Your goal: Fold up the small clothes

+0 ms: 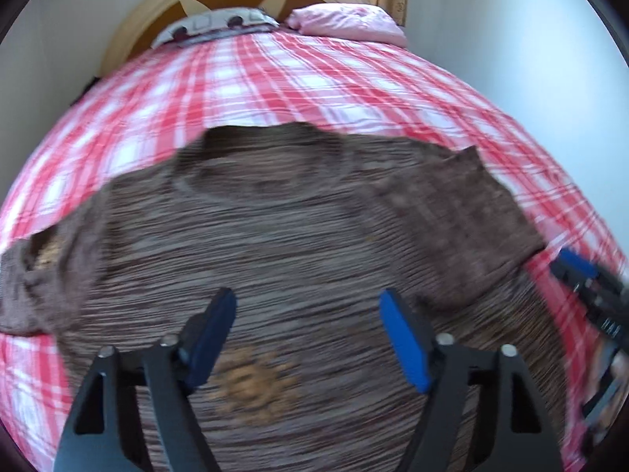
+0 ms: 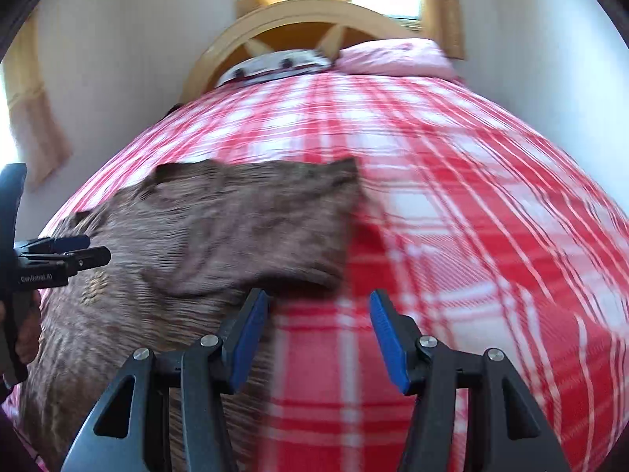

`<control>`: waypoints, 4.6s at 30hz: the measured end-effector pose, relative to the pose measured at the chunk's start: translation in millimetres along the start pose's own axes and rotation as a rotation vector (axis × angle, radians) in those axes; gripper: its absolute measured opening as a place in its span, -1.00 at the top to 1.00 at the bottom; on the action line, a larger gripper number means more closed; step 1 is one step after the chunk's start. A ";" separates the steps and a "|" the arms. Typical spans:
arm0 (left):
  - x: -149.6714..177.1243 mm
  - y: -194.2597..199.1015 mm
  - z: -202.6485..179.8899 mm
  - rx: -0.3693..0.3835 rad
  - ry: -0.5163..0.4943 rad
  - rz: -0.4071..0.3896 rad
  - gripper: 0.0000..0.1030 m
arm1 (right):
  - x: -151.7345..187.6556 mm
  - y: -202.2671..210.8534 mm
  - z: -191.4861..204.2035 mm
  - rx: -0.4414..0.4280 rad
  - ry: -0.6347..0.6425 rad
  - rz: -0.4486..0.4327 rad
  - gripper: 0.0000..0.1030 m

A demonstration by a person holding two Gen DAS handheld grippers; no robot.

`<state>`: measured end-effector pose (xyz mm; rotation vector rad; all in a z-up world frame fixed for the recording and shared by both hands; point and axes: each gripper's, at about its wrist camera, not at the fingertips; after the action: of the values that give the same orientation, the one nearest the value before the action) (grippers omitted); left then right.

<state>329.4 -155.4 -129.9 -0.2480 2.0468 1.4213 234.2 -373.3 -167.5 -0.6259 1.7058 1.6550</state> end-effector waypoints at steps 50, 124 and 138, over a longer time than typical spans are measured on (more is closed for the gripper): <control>2.2 -29.5 42.8 -0.127 -0.019 -0.019 0.58 | 6.1 1.6 -20.2 0.030 -0.087 -0.003 -0.16; 70.6 95.6 173.8 -0.281 0.165 -0.162 -0.85 | 0.1 -51.8 159.5 -0.032 0.421 0.083 -0.58; 93.0 132.3 335.0 -0.398 0.638 -0.278 -0.79 | 3.1 -50.1 163.8 -0.009 0.431 0.062 -0.58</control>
<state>321.2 215.5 -156.3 -1.2399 2.0510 1.6979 291.2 -214.7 -198.5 -1.0000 2.0340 1.6541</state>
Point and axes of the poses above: each gripper's, at about its wrist camera, not at the fingertips, and y roughly against the way its jaws point, z to its left, x to its underside, and after that the axes turned 10 degrees about x, right-handed
